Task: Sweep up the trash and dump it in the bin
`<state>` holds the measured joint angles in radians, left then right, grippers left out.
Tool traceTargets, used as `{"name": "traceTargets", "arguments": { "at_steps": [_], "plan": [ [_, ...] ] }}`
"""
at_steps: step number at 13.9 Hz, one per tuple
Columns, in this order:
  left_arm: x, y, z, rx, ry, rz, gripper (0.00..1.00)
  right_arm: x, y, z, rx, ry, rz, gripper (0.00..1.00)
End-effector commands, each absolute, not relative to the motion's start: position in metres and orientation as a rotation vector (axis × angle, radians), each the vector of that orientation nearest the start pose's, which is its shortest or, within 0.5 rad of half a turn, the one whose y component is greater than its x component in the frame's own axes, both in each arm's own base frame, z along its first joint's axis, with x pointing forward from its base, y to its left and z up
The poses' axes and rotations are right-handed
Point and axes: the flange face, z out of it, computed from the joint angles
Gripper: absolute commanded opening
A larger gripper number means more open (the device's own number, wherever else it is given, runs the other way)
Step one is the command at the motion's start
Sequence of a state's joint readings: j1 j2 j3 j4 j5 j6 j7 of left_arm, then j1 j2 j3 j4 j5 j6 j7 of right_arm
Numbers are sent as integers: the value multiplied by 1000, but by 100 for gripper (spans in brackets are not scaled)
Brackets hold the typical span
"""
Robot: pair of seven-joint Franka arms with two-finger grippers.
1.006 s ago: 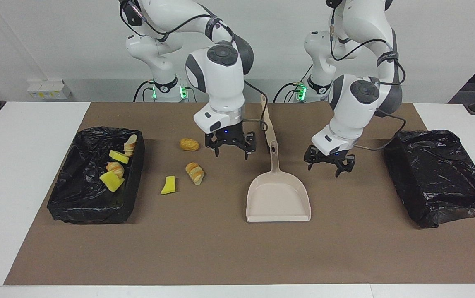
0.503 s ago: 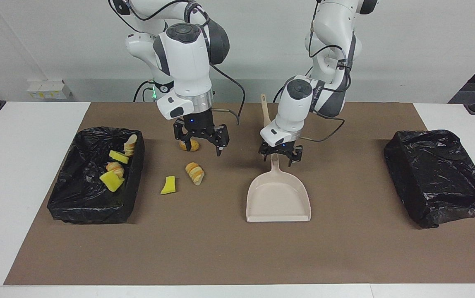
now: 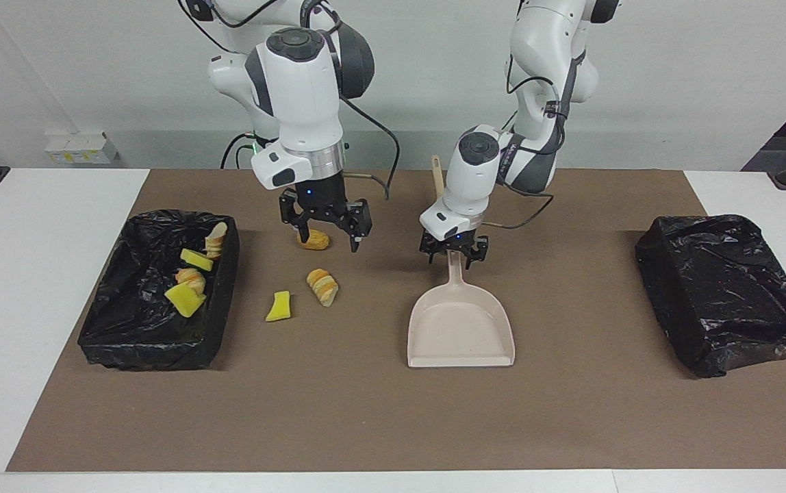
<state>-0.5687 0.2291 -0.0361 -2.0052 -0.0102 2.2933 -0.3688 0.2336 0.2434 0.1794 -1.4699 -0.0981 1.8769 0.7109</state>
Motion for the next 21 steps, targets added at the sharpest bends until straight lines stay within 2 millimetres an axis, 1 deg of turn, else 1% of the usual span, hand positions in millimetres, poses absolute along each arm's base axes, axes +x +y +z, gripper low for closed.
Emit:
{"name": "traceTargets", "arguments": {
  "at_steps": [1,2,4,5,6,7,8,10,11,12,13,14,16,17,18,19,20,21],
  "plan": [
    [483,-333,362,-3142,334,-45,86,597,240,557,-3055,406,-225,100],
    [482,-334,362,-3145,302,-43,82,597,240,557,-3039,413,-208,100],
    [481,-334,361,-3152,203,-37,61,594,242,558,-3033,410,-201,100],
    [481,-334,361,-3152,203,-37,50,593,243,558,-3033,406,-198,100],
    [481,-334,362,-3154,206,-41,36,592,246,558,-3037,383,-199,100],
    [482,-333,362,-3152,217,-40,18,590,250,555,-3042,375,-191,100],
    [484,-331,362,-3152,215,-40,0,584,260,549,-3050,347,-177,100],
    [492,-327,364,-3156,207,-56,0,579,271,543,-3058,322,-158,100],
    [499,-325,367,-3161,215,-73,0,573,282,540,-3062,298,-152,100],
    [511,-315,377,-3166,220,-96,0,570,287,539,-3064,293,-147,100],
    [526,-297,383,-3166,244,-116,0,570,287,539,-3063,291,-149,100],
    [536,-286,389,-3160,285,-123,0,570,288,539,-3063,289,-148,100],
    [567,-251,392,-3146,346,-117,0,570,287,539,-3064,282,-149,100],
    [579,-233,393,-3139,380,-121,0,563,300,535,-3069,258,-135,100],
    [589,-210,395,-3117,421,-97,0,553,315,527,-3076,220,-121,100],
    [599,-196,400,-3098,488,-68,0,546,325,519,-3086,196,-101,100],
    [613,-174,400,-3084,553,-52,0,537,333,514,-3092,169,-94,100],
    [622,-157,400,-3068,622,-63,0,528,336,512,-3081,162,-68,100]
  ]
}}
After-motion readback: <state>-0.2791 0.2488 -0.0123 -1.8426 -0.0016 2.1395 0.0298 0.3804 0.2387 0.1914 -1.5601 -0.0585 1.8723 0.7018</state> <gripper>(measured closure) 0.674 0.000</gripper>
